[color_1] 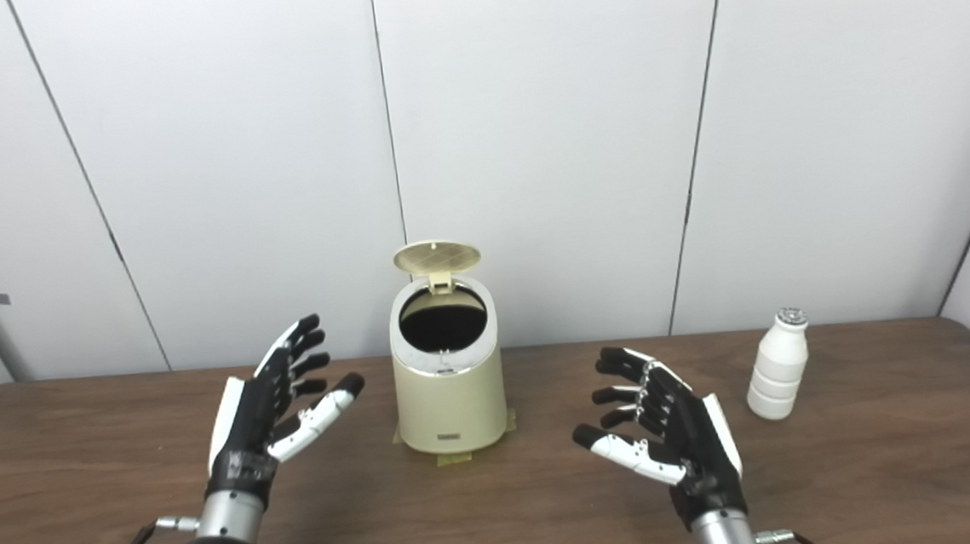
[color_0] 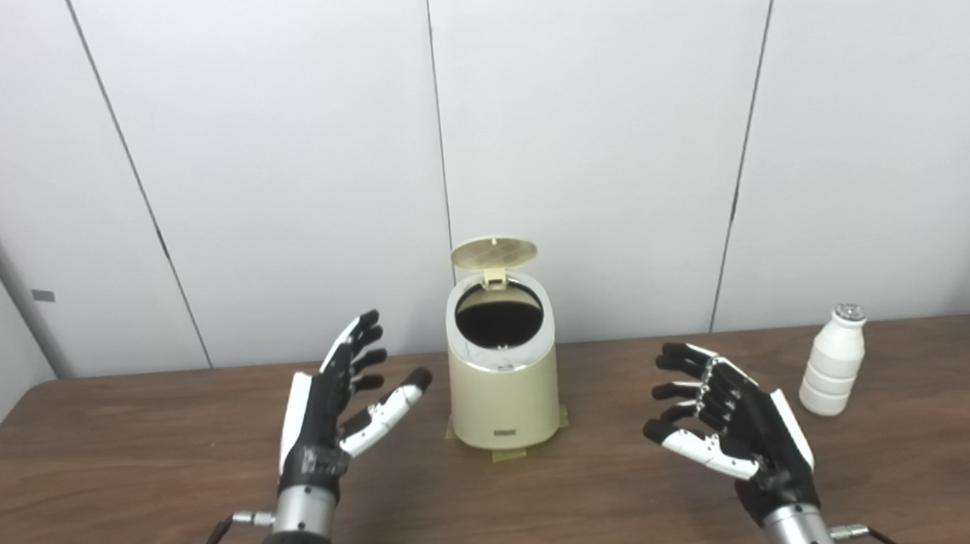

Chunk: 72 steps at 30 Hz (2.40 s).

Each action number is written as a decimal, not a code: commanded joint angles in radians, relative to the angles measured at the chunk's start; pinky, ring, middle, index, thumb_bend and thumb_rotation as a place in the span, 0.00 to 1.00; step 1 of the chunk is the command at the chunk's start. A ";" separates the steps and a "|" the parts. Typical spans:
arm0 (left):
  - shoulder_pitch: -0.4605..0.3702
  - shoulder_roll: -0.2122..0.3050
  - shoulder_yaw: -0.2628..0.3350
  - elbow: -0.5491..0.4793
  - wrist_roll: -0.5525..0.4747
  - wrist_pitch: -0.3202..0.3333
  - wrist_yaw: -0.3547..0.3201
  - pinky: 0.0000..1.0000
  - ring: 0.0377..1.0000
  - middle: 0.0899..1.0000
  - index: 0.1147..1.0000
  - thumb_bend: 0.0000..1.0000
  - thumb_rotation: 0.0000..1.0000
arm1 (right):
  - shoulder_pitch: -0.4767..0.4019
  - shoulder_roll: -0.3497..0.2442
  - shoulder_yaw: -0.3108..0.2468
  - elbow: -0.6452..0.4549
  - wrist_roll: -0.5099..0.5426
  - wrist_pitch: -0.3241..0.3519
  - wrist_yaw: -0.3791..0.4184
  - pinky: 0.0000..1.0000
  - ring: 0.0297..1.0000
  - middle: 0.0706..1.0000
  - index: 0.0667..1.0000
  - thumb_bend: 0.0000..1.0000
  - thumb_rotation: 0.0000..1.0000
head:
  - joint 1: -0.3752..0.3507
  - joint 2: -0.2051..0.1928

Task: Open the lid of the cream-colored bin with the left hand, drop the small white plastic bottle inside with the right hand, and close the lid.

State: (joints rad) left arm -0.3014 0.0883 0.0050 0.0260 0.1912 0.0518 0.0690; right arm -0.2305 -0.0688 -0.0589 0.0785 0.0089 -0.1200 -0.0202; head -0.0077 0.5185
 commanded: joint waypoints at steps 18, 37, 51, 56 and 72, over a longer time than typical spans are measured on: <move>0.072 0.005 0.045 -0.022 -0.122 -0.099 -0.029 0.52 0.64 0.71 0.76 0.68 0.21 | -0.044 -0.011 0.002 -0.018 0.008 -0.033 0.012 0.50 0.57 0.71 0.74 0.82 0.20 | -0.090 -0.028; 0.052 0.066 0.061 0.047 -0.149 -0.154 -0.057 0.55 0.69 0.75 0.79 0.59 0.09 | -0.343 -0.381 -0.045 -0.139 -0.321 0.231 0.028 0.66 0.83 0.88 0.79 0.83 0.23 | -0.344 -0.146; 0.046 0.077 0.073 0.042 -0.152 -0.128 -0.076 0.57 0.70 0.77 0.80 0.56 0.04 | -0.356 -0.516 -0.181 -0.055 -0.240 0.350 0.050 0.73 0.88 0.93 0.90 0.84 0.22 | -0.388 -0.151; 0.050 0.075 0.073 0.026 -0.157 -0.107 -0.080 0.58 0.71 0.77 0.79 0.55 0.00 | -0.318 -0.547 -0.201 -0.001 -0.181 0.368 0.090 0.79 0.91 0.96 0.94 0.88 0.31 | -0.390 -0.149; 0.054 0.079 0.068 0.000 -0.157 -0.078 -0.085 0.59 0.71 0.77 0.81 0.54 0.00 | -0.185 -0.512 -0.204 0.045 -0.045 0.370 0.135 0.86 0.94 1.00 1.00 0.90 0.26 | -0.393 -0.134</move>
State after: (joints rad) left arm -0.2155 0.1552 0.0721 0.0612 0.0375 -0.0153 -0.0118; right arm -0.3849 -0.5637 -0.2452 0.1448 -0.0557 0.2688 0.1204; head -0.4004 0.3850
